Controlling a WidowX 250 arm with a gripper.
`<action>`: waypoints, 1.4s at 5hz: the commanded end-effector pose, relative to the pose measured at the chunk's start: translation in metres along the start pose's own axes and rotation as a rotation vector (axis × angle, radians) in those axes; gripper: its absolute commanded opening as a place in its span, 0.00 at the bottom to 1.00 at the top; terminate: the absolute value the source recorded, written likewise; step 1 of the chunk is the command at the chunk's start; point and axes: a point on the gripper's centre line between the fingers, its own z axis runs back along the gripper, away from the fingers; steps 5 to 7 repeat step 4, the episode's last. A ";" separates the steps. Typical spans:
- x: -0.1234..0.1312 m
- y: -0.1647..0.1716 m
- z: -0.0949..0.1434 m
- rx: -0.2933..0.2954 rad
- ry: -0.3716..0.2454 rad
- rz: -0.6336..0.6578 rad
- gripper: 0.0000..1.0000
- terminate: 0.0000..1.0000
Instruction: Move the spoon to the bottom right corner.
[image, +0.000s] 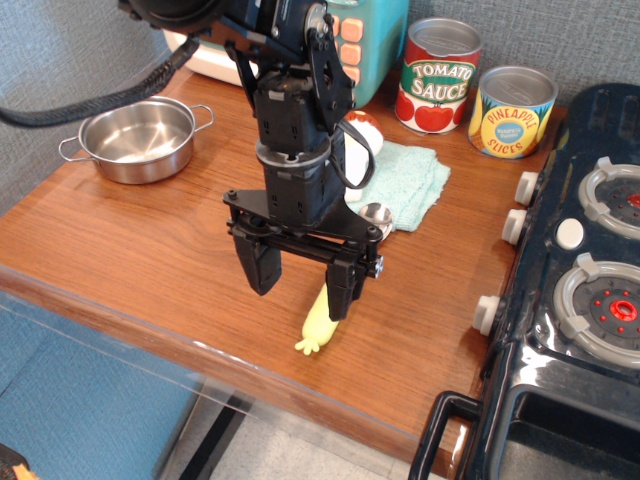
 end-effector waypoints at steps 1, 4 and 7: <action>0.001 0.002 0.009 -0.003 -0.044 -0.008 1.00 0.00; 0.001 0.002 0.009 -0.003 -0.044 -0.008 1.00 1.00; 0.001 0.002 0.009 -0.003 -0.044 -0.008 1.00 1.00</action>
